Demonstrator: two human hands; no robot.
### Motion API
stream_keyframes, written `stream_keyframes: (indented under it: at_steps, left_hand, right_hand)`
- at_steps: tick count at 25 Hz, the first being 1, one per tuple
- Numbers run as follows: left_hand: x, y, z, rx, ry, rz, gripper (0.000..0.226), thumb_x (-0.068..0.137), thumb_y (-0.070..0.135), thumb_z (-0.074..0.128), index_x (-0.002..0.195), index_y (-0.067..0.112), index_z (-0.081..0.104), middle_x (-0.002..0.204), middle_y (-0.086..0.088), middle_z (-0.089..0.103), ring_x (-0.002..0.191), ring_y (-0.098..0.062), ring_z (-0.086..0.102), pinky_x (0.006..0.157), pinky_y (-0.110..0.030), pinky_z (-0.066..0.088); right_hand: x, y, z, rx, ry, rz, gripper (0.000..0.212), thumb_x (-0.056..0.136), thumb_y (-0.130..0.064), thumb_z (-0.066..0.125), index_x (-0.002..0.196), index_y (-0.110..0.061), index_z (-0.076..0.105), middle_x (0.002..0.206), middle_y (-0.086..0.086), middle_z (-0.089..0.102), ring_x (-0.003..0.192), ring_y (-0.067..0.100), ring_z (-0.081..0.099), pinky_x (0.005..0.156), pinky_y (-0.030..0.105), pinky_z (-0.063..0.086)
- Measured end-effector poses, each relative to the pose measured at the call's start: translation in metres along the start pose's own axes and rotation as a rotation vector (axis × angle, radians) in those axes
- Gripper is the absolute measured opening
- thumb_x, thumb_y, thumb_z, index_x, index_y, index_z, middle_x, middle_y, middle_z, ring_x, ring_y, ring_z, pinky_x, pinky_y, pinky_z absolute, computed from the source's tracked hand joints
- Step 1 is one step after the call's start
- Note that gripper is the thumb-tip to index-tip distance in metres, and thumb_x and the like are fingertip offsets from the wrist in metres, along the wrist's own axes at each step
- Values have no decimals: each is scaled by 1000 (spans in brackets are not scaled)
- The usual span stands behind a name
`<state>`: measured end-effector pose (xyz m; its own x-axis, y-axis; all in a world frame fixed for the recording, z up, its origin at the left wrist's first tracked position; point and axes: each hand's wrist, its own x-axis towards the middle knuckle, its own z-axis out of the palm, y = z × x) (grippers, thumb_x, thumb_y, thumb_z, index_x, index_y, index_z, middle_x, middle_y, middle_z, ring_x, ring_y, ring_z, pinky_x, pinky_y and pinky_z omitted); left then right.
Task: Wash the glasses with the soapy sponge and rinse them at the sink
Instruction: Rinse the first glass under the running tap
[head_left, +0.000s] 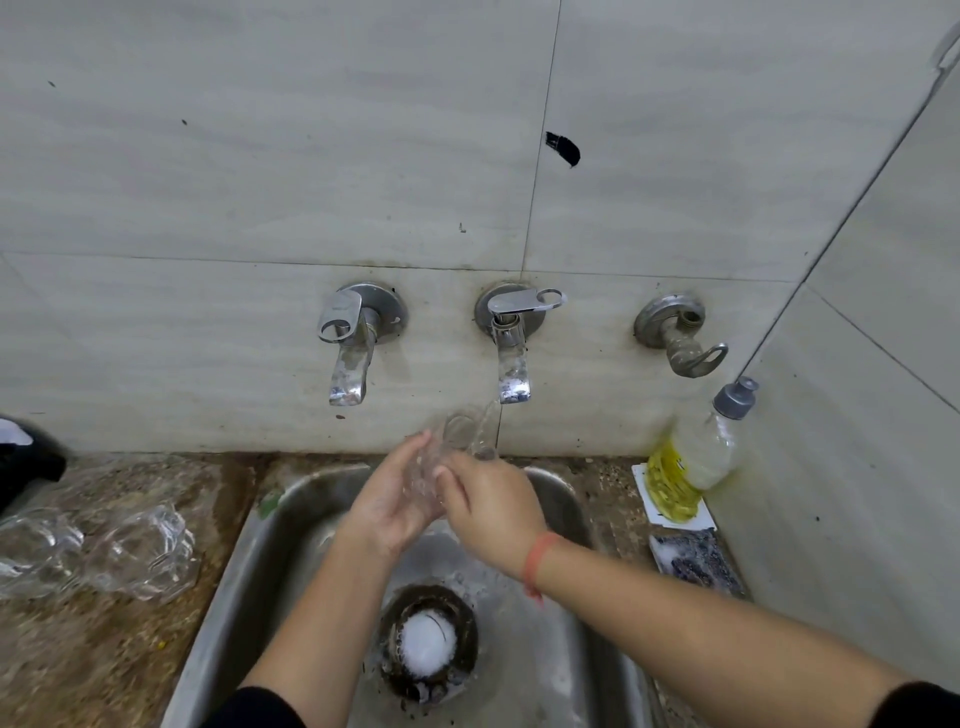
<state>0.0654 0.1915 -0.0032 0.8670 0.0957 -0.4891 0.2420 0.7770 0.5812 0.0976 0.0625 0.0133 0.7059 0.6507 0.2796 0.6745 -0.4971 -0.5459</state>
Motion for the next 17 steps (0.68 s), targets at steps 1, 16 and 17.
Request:
stream_keyframes:
  at_steps: [1, 16, 17]
  left_hand:
    - [-1, -5, 0, 11, -2, 55, 28, 83, 24, 63, 102, 3, 66, 87, -13, 71, 78, -24, 70, 68, -36, 58]
    - [-4, -1, -9, 27, -1, -155, 34, 89, 31, 51, 102, 2, 63, 88, -16, 68, 68, -26, 68, 51, -36, 57]
    - [-3, -2, -8, -2, -17, -148, 38, 89, 34, 49, 104, 3, 63, 90, -15, 68, 68, -26, 67, 51, -35, 56]
  right_hand:
    - [-1, 0, -1, 97, -35, 47, 49, 91, -43, 24, 95, -14, 63, 80, 7, 69, 74, 28, 63, 69, 39, 50]
    - [-11, 45, -13, -349, -108, -673, 22, 93, -24, 54, 103, -9, 65, 100, 5, 70, 98, 20, 62, 103, 32, 41]
    - [-8, 46, -13, -349, -92, -648, 21, 92, -24, 53, 98, -8, 66, 96, 6, 70, 94, 21, 63, 100, 34, 43]
